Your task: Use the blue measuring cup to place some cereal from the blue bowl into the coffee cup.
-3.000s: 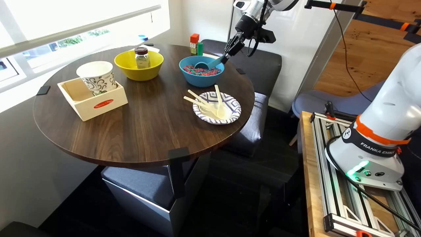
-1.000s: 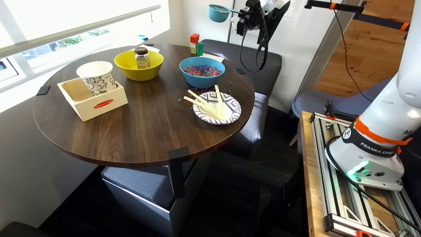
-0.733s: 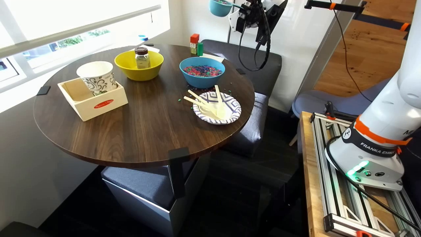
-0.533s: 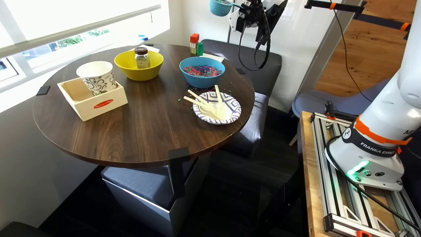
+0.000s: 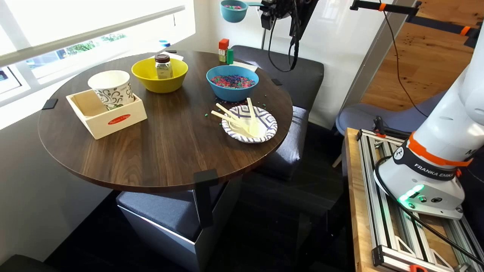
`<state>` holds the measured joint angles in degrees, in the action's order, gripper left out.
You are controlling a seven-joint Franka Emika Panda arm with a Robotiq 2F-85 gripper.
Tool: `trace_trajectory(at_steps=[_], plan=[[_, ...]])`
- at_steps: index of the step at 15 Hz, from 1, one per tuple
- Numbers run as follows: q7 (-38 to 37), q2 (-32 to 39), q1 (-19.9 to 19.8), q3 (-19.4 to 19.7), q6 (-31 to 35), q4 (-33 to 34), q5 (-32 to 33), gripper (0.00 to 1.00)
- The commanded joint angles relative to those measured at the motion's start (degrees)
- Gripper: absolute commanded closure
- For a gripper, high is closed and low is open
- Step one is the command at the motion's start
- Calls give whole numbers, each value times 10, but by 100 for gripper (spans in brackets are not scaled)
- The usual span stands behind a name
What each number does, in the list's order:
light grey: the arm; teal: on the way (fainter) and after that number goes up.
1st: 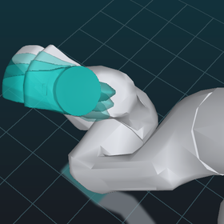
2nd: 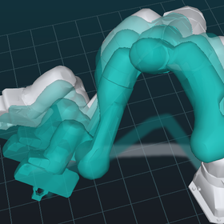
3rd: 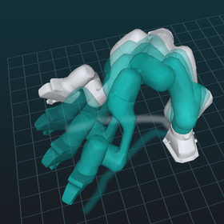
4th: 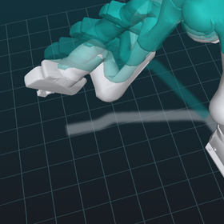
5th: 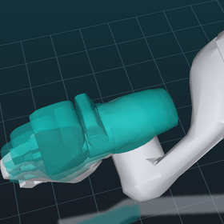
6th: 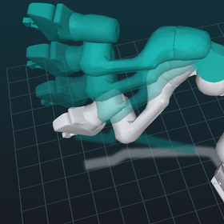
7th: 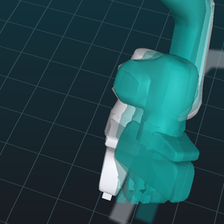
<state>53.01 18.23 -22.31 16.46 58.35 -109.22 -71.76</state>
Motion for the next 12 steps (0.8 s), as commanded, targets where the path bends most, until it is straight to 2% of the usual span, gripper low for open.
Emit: trace_trajectory(at_steps=[1,3,4,5,9,10,12], plan=[[-101,-41,41,-6,67,15,-2,98],[-164,-40,56,-20,79,45,-19,98],[-171,-35,58,-26,71,61,-24,98],[-133,-38,49,-19,66,41,-9,91],[-159,-38,58,-27,67,61,-12,91],[-159,-37,57,-27,67,61,-12,98],[-189,-53,70,-26,136,47,-22,98]])
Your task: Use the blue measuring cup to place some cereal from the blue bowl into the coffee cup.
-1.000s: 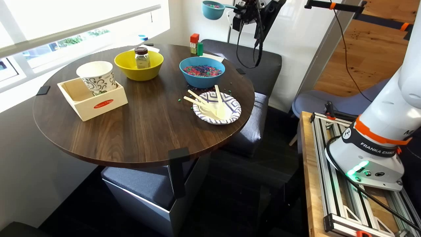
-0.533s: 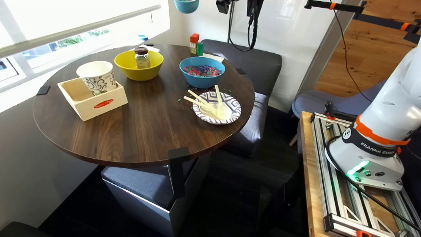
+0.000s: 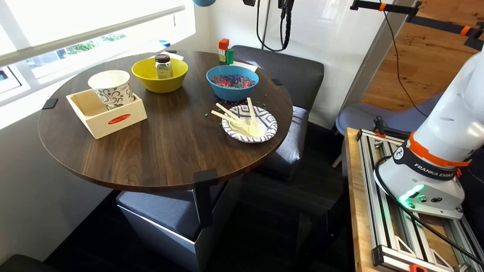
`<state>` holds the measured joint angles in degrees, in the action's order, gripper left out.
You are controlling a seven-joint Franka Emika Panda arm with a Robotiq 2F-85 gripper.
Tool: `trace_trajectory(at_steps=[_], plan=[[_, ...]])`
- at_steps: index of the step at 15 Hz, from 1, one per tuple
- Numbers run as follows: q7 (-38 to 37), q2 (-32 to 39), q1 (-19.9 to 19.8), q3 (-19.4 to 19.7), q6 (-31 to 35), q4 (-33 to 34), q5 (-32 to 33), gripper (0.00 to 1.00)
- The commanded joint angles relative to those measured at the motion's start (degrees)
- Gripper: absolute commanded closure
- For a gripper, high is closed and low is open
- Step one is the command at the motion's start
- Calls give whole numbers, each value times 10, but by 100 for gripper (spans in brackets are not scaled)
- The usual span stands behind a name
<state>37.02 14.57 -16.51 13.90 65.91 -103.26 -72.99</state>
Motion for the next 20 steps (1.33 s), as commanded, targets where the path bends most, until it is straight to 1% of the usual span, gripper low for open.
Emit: trace_trajectory(at_steps=[1,4,6,8,12,16,20], plan=[[-37,-19,21,-3,102,-10,-6,98],[-79,-10,45,-20,198,14,4,98],[-113,-3,59,-33,241,34,11,98],[-156,10,69,-47,256,61,15,98],[-223,41,93,-67,301,117,45,98],[-268,80,106,-83,319,169,89,98],[-291,113,110,-95,322,211,123,98]])
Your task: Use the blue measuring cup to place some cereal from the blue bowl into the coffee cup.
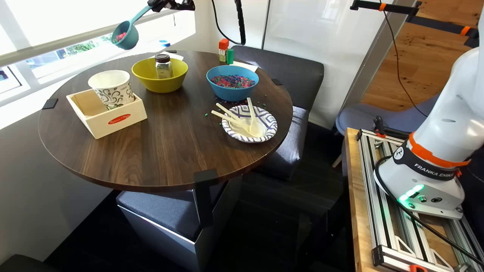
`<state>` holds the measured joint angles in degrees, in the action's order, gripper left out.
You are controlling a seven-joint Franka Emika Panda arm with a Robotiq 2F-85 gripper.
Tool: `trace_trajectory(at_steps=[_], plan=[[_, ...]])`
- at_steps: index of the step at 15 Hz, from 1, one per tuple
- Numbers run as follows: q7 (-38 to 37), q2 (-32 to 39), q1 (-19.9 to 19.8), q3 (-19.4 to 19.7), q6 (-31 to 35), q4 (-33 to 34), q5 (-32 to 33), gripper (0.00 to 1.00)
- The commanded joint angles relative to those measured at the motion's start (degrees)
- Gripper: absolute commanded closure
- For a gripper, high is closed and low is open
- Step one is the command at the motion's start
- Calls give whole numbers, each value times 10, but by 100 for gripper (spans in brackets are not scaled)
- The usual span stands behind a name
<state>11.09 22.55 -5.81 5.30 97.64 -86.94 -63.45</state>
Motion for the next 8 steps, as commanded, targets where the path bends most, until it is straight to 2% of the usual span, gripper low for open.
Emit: trace_trajectory(at_steps=[1,8], plan=[[-36,40,4,-11,5,57,34,98],[-79,95,11,-27,10,137,85,98]])
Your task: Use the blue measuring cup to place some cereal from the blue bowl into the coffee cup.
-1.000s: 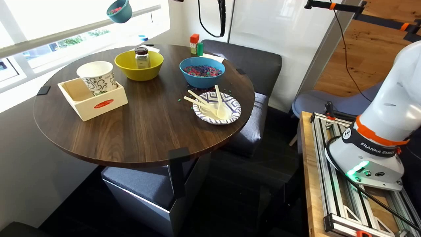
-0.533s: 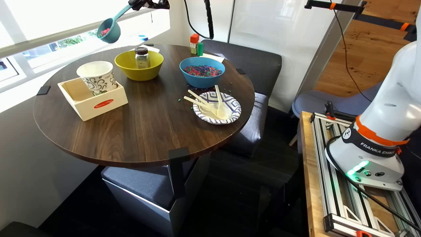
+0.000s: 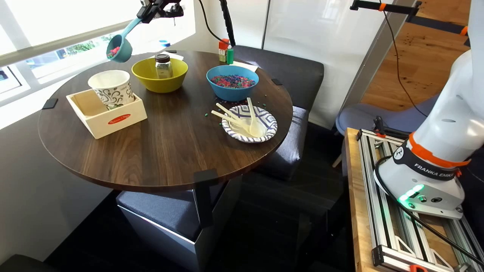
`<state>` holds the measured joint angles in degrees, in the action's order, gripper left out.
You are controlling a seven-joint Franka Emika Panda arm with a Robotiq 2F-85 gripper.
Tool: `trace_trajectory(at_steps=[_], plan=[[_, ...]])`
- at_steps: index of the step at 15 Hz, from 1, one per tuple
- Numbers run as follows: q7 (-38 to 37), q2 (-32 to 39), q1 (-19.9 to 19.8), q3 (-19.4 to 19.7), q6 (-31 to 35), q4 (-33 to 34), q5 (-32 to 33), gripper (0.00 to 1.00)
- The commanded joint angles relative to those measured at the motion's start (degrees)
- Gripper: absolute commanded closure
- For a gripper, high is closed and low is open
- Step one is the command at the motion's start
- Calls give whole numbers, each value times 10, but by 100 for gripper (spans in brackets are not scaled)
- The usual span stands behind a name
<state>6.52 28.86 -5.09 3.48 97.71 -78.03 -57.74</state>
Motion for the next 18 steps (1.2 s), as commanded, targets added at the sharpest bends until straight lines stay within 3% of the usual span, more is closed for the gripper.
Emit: trace_trajectory(at_steps=[1,12,18], plan=[[-43,41,4,-11,10,61,33,98],[-103,107,13,-32,8,156,103,98],[-85,117,31,-37,24,171,182,98]])
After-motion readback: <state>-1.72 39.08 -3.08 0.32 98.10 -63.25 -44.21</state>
